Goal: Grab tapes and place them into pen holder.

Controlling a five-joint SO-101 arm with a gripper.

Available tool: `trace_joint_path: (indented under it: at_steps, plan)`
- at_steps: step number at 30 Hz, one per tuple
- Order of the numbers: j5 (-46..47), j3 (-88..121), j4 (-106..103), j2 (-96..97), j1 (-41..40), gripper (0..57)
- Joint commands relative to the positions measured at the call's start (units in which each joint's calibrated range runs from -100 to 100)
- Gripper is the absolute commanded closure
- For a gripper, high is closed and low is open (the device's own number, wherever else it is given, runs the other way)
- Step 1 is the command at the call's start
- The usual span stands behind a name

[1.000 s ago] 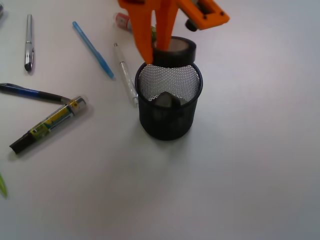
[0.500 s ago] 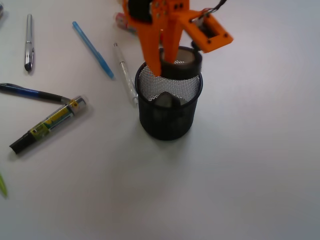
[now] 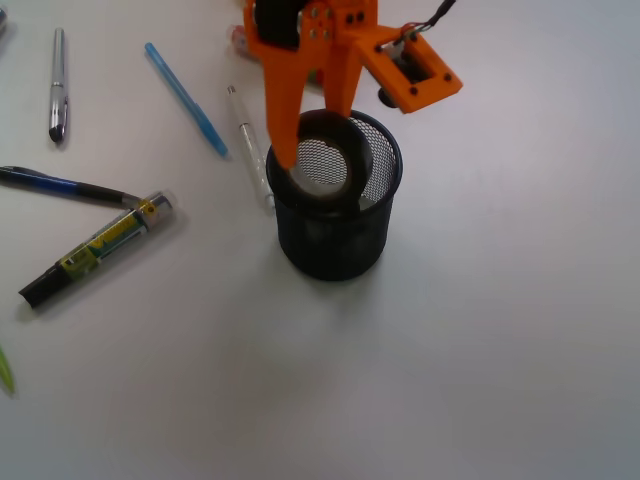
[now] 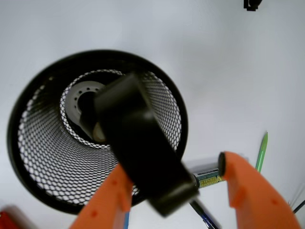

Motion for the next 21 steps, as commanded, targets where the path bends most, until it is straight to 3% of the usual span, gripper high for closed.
trace_joint_path:
  at_steps: [1, 9, 14, 21]
  plan:
    - [-0.24, -0.22, -0.17, -0.79, -1.14, 37.5]
    - [-0.20, -0.58, -0.09, -1.38, -1.21, 36.7]
    - [0.10, -0.67, -0.09, -1.47, -1.06, 29.4]
    - [6.30, -0.67, 10.32, -14.73, 3.72, 31.3]
